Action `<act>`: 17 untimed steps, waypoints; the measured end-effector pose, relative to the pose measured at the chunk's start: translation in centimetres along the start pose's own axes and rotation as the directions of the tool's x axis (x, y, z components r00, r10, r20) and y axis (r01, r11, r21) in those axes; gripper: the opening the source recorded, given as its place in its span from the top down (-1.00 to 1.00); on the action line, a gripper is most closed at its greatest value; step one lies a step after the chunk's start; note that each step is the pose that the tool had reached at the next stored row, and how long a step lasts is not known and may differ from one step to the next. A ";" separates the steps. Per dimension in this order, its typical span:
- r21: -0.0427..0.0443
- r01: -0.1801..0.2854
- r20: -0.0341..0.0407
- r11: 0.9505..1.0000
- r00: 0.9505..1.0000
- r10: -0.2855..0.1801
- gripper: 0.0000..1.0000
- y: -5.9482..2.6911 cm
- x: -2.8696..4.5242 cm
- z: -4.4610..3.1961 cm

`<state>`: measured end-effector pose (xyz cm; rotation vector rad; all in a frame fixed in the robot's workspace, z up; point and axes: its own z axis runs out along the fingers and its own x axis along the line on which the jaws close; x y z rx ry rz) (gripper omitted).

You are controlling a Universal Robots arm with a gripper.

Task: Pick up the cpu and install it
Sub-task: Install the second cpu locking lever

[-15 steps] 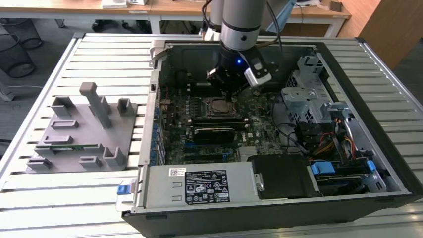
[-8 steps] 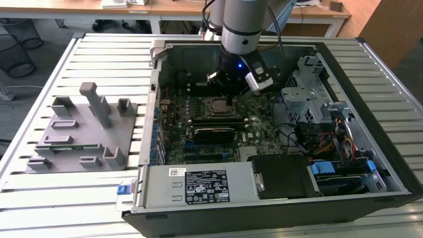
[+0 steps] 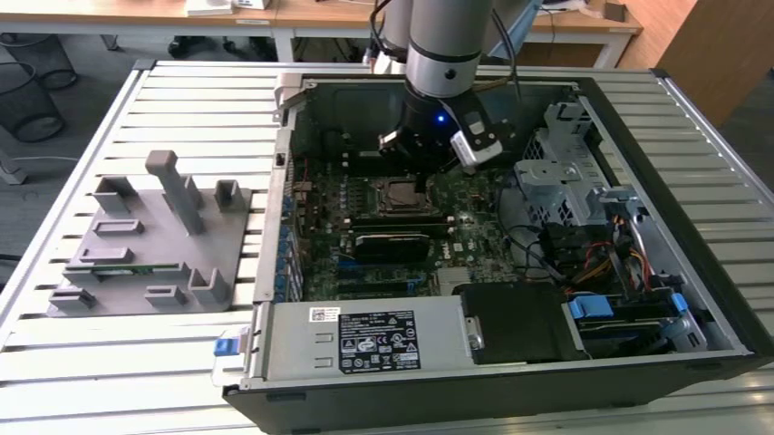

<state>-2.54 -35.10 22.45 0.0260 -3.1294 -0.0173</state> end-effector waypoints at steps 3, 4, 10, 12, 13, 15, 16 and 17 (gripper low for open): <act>0.000 0.000 0.000 1.000 1.000 0.000 0.79 -0.70 0.02 -0.01; 0.000 0.000 0.000 1.000 1.000 0.000 0.79 -0.95 0.03 -0.01; 0.000 0.000 0.000 1.000 1.000 0.000 0.79 -2.06 0.09 -0.02; 0.000 0.000 0.000 1.000 1.000 0.000 0.79 -2.30 0.12 -0.02; 0.000 0.000 0.000 1.000 1.000 0.000 0.79 -2.41 0.18 -0.02; 0.000 0.000 0.000 1.000 1.000 0.000 0.79 -2.63 0.41 -0.02; 0.000 0.000 0.000 1.000 1.000 0.000 0.79 -2.72 0.60 -0.02; 0.000 0.000 0.000 1.000 1.000 0.000 0.79 -2.81 0.80 -0.02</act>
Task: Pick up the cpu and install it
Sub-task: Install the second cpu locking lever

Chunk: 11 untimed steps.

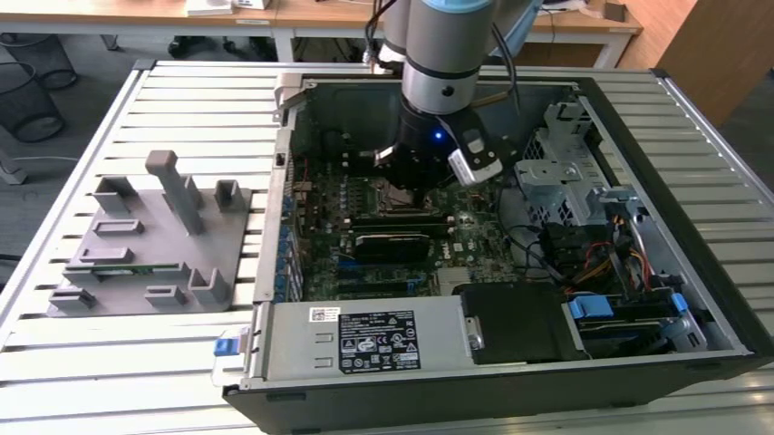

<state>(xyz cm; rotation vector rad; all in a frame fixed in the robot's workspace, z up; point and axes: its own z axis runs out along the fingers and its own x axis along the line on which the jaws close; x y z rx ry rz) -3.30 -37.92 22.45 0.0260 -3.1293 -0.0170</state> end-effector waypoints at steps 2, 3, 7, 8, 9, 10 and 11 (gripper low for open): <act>0.000 0.000 0.000 1.000 1.000 0.000 0.79 -0.20 0.40 0.01; 0.000 0.000 0.000 1.000 1.000 0.000 0.79 -0.30 0.58 0.01; 0.000 0.000 0.000 1.000 1.000 0.000 0.79 -0.33 1.31 0.17; -0.001 0.000 0.000 1.000 1.000 0.000 0.79 -0.33 1.42 0.26; -0.001 0.000 0.000 1.000 1.000 0.000 0.79 -0.33 1.51 0.38; -0.002 0.000 0.000 1.000 1.000 0.000 0.79 -0.33 1.57 0.52; -0.003 0.000 0.000 1.000 1.000 0.000 0.79 -0.33 1.61 0.66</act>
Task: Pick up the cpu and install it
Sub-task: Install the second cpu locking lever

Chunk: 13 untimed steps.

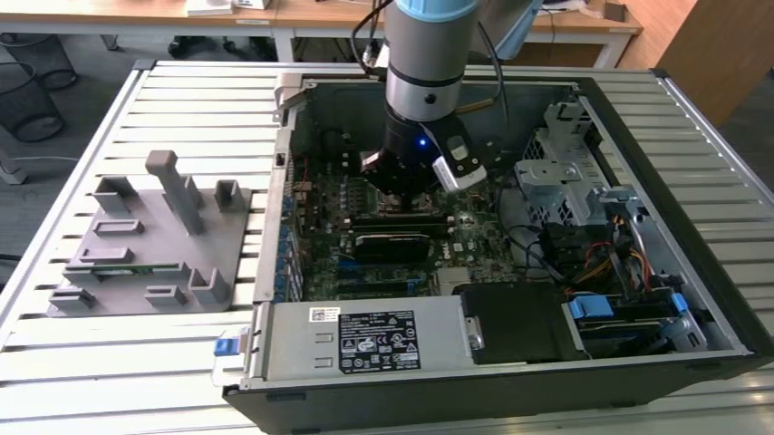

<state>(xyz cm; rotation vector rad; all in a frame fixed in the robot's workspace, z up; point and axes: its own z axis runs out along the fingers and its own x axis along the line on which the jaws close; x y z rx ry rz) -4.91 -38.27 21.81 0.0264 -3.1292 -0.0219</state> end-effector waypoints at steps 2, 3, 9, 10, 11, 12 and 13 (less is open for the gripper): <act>-0.006 0.000 0.000 1.000 1.000 0.000 0.79 -0.02 0.03 0.19; -0.014 0.000 0.000 1.000 1.000 0.000 0.79 -0.03 0.03 0.25; -0.036 0.001 0.001 0.999 1.000 -0.001 0.79 -0.62 0.16 0.52; -0.036 0.001 0.001 0.999 1.000 0.000 0.79 -0.71 0.26 0.53; -0.037 0.001 0.001 0.999 1.000 -0.001 0.79 -0.79 0.41 0.54; -0.037 0.001 0.001 0.999 1.000 -0.001 0.79 -0.87 0.57 0.55; -0.038 0.001 0.001 0.999 1.000 -0.001 0.79 -0.97 0.71 0.55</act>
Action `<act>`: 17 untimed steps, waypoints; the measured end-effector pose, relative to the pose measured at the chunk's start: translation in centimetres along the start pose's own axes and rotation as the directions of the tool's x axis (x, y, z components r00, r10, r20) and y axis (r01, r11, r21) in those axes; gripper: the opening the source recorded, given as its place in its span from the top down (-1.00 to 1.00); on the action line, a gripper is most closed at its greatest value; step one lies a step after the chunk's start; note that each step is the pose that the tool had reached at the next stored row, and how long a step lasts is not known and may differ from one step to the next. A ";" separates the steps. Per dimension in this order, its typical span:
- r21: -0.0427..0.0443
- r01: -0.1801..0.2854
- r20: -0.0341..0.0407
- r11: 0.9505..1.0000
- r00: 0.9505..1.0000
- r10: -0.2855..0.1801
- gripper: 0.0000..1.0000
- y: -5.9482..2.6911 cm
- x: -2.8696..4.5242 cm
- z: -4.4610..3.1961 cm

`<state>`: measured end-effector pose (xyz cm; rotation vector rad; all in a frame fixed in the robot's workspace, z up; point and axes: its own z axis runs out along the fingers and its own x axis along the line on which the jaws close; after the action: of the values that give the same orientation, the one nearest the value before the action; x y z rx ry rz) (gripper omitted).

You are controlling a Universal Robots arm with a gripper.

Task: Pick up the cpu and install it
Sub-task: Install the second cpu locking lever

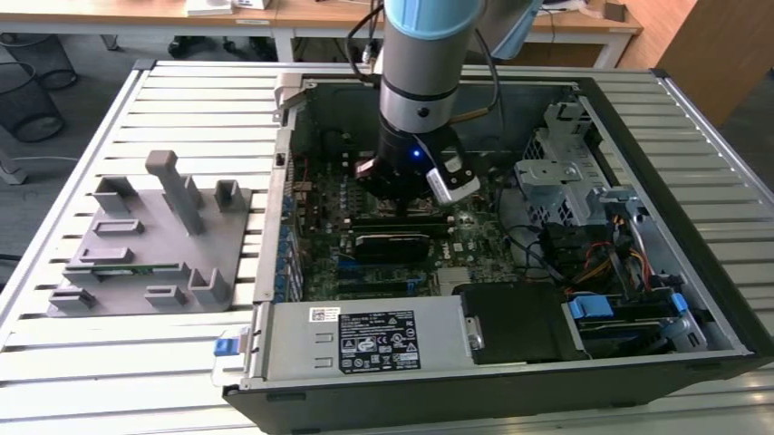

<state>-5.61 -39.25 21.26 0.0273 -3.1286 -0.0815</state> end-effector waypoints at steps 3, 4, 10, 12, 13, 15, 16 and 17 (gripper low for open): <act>-0.004 0.000 0.000 1.000 1.000 0.000 0.79 -0.13 0.16 0.02; -0.008 0.000 0.000 1.000 1.000 0.000 0.79 -0.14 0.17 0.04; -0.035 0.001 0.001 0.999 1.000 -0.001 0.79 -0.45 0.32 0.11; -0.042 0.001 0.001 0.999 1.000 -0.001 0.79 -0.79 0.45 0.10; -0.045 0.001 0.001 0.999 1.000 -0.001 0.79 -0.94 0.51 0.10; -0.052 0.001 0.001 0.999 1.000 -0.001 0.79 -1.23 0.64 0.10; -0.056 0.001 0.001 0.998 1.000 -0.001 0.79 -1.35 0.72 0.09; -0.061 0.001 0.001 0.998 1.000 -0.001 0.79 -1.44 0.81 0.09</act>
<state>-6.39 -40.70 21.10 0.0288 -3.1252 -0.1766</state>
